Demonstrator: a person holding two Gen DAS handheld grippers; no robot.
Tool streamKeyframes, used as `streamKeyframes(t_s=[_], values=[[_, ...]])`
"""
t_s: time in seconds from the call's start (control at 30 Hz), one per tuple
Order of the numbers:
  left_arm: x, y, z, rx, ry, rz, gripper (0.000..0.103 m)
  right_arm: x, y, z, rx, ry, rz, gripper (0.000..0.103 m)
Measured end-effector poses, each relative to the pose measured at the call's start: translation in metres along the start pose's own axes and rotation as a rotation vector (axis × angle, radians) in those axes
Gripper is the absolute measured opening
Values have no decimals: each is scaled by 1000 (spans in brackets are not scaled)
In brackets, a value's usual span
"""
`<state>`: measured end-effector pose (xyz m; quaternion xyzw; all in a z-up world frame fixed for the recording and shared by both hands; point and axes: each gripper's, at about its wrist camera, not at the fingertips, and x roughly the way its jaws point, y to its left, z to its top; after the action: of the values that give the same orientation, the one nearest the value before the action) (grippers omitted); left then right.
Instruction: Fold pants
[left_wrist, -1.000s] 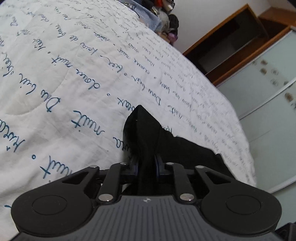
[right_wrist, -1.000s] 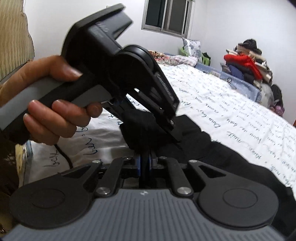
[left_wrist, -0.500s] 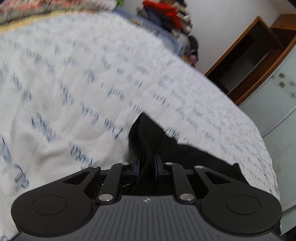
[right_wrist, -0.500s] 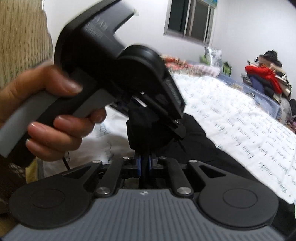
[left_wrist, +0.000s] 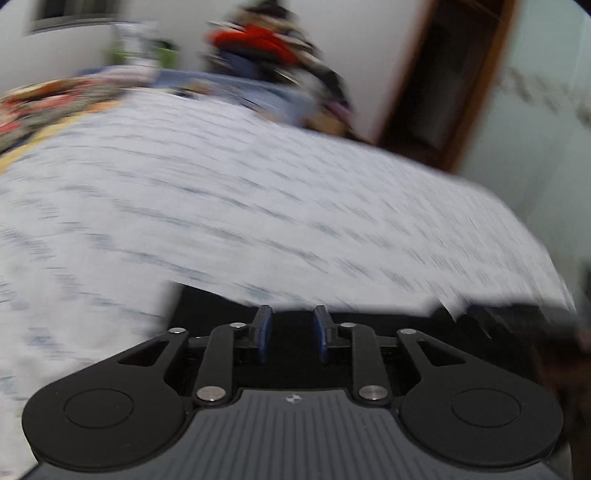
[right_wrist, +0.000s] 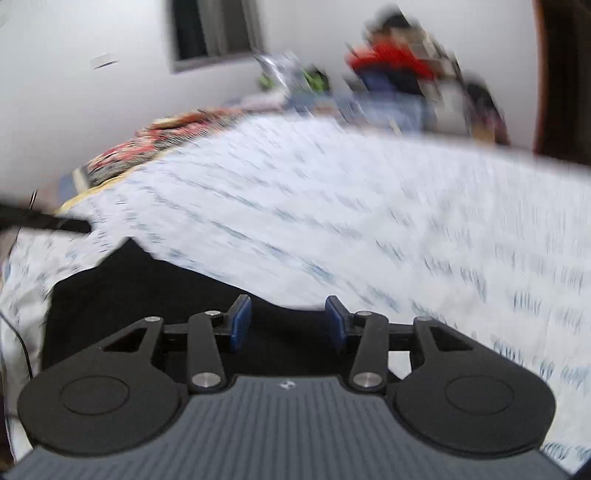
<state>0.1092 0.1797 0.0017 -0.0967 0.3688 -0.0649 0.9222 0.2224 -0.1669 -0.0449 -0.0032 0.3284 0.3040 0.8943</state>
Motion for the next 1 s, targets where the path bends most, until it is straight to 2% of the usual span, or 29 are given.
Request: streamKeyframes(t_s=[0.1, 0.13, 0.17, 0.23, 0.3, 0.4, 0.5, 0.57, 0.67, 0.7, 0.77, 0.83, 0.93, 1.0], values=[[30, -51, -13, 144, 65, -20, 25, 19, -25, -6, 65, 46, 49, 42], [38, -65, -18, 193, 75, -11, 25, 28, -21, -8, 48, 60, 47, 37], [45, -77, -24, 238, 82, 6, 25, 37, -16, -7, 13, 74, 2, 36], [54, -91, -32, 291, 97, 54, 25, 53, -6, -15, -95, 75, -143, 41], [53, -95, -36, 312, 86, 54, 25, 51, -8, -14, -86, 50, -182, 44], [46, -101, -40, 333, 80, 16, 25, 10, -2, -14, -101, -49, -222, 43], [42, -113, -48, 374, 90, -17, 25, -40, 12, -18, -133, -102, -195, 58], [39, -123, -58, 401, 87, -44, 26, -69, 24, -36, -157, -88, -167, 69], [33, -135, -78, 431, 91, -54, 26, -96, 39, -78, -191, -24, -147, 74], [33, -139, -85, 455, 91, -53, 30, -103, 39, -92, -178, -2, -159, 75], [33, -147, -102, 516, 66, -10, 68, -105, 35, -118, -138, 45, -192, 76], [28, -150, -114, 549, 16, 43, 72, -113, 28, -144, -115, 94, -241, 79], [16, -154, -110, 521, 2, 29, 72, -144, 22, -162, -39, 61, -248, 80], [10, -161, -103, 490, -49, 14, 72, -161, 18, -165, -4, 22, -288, 89]])
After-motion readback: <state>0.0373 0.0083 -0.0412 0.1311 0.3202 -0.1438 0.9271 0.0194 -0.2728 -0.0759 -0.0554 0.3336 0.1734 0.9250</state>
